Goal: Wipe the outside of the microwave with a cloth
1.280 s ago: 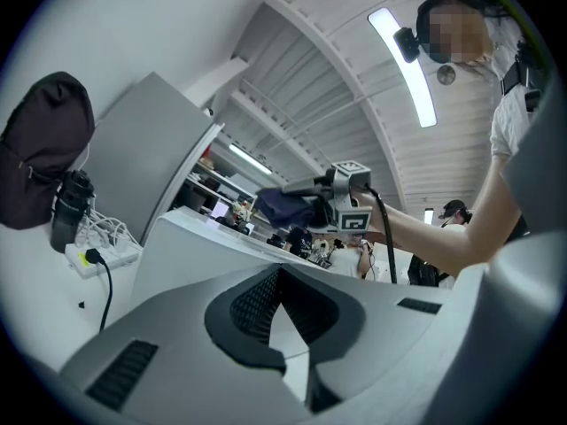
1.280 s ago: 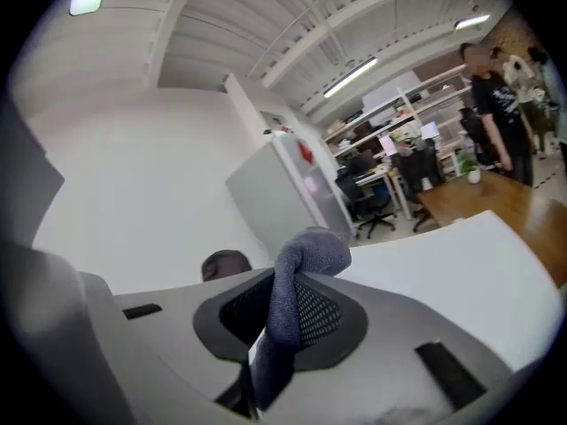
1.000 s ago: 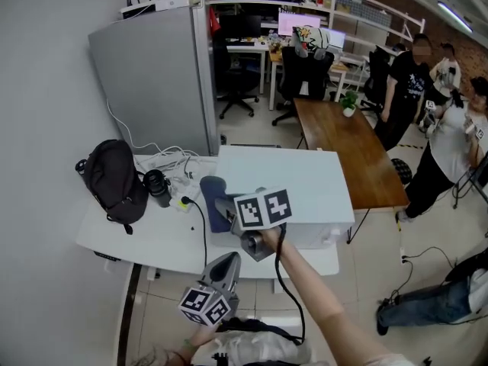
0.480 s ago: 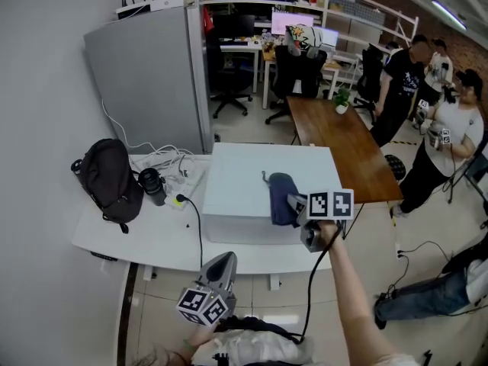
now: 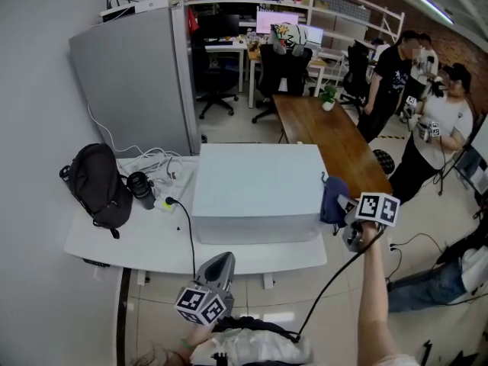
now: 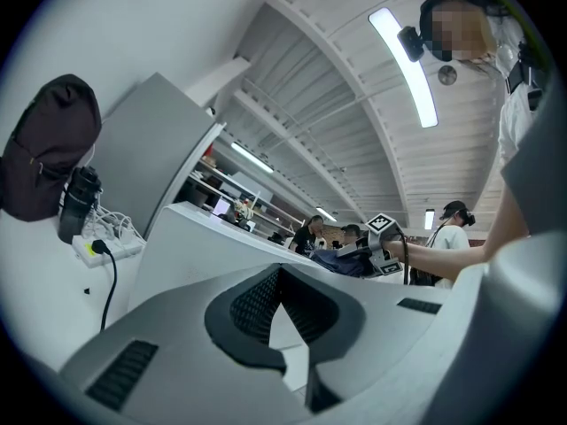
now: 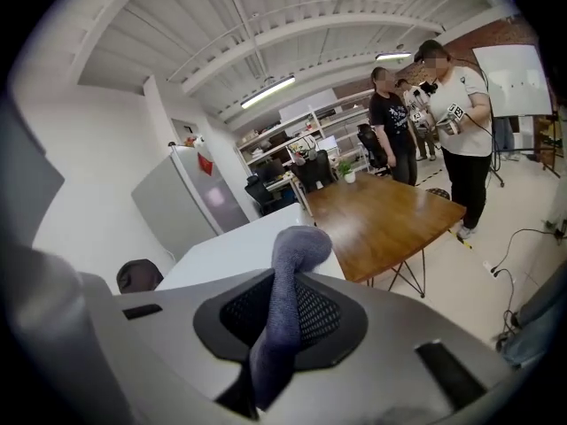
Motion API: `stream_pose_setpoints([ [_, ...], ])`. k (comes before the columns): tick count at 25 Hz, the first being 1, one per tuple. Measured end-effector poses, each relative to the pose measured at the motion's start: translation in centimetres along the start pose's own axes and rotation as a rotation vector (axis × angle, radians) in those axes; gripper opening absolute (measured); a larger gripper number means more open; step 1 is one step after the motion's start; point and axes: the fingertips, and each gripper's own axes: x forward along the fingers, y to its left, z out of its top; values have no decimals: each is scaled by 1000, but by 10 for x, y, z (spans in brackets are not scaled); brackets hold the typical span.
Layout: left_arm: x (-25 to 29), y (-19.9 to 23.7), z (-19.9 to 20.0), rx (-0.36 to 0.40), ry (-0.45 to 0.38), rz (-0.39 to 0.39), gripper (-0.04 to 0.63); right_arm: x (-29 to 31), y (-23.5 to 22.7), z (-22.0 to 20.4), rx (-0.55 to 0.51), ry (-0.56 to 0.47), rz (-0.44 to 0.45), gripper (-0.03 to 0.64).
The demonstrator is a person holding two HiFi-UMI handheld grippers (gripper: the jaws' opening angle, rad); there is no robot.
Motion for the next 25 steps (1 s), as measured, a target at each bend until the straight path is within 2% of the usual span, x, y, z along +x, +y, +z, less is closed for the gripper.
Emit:
stream_pose_setpoints([
  [2, 0, 3, 0, -1, 2, 3, -14, -4, 35, 18, 4, -53, 91, 74],
  [6, 3, 8, 4, 2, -10, 8, -14, 9, 148, 51, -28, -122, 333, 74],
  [9, 0, 11, 10, 5, -22, 13, -14, 42, 237, 47, -75, -81, 486, 74],
  [12, -7, 16, 11, 10, -23, 27, -14, 86, 307, 9, -124, 32, 561, 74],
  [15, -15, 22, 13, 11, -27, 46, -14, 124, 353, -37, -153, 158, 592, 74],
  [18, -20, 27, 15, 7, -40, 65, -14, 154, 365, -71, -185, 255, 564, 74],
  [22, -26, 28, 17, 5, -42, 70, -14, 166, 330, -74, -186, 284, 488, 74],
  [25, -27, 28, 17, -1, -40, 64, -14, 158, 270, -53, -158, 248, 403, 74],
])
